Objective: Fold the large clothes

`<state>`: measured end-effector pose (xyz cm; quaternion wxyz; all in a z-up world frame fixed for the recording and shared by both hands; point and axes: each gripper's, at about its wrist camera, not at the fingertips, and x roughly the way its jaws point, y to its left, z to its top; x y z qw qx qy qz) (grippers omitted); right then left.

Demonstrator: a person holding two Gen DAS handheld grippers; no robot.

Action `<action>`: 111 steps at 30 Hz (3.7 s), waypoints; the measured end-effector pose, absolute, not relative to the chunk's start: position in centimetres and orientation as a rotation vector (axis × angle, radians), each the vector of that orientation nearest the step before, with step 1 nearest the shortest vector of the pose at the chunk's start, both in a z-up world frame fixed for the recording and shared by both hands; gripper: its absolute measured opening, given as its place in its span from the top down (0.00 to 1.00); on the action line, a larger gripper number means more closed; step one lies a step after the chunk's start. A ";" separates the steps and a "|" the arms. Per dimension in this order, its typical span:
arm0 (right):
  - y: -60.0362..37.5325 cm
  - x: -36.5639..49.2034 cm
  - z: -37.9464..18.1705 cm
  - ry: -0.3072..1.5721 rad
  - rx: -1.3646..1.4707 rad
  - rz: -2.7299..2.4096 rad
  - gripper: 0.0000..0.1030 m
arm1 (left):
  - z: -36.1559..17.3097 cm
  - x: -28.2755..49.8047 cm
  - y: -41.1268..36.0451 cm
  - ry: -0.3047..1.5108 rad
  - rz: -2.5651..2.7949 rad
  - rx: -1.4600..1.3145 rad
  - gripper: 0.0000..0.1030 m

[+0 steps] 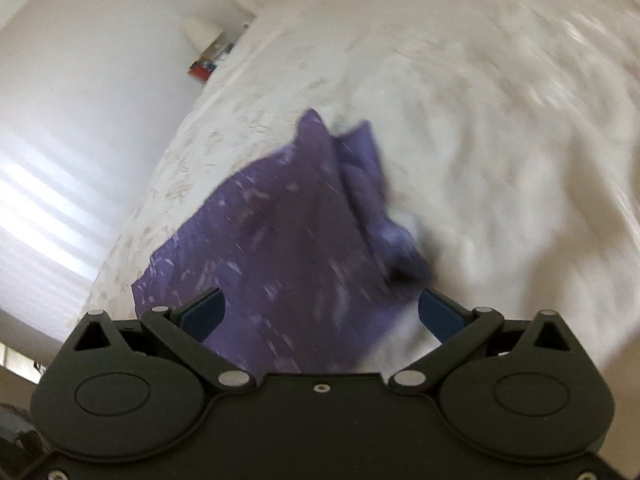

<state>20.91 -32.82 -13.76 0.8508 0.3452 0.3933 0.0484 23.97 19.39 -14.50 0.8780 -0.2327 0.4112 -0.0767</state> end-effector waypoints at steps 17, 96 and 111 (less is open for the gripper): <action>-31.1 22.0 -18.5 0.803 0.794 0.163 0.00 | -17.9 25.3 18.6 0.827 -0.175 -0.572 0.00; -30.6 14.5 -13.8 0.814 0.628 0.128 0.05 | -18.7 27.5 2.3 0.865 -0.242 0.005 0.28; -30.7 23.9 -19.7 0.923 0.755 0.274 0.00 | -18.4 26.2 2.5 0.845 -0.236 -0.022 0.24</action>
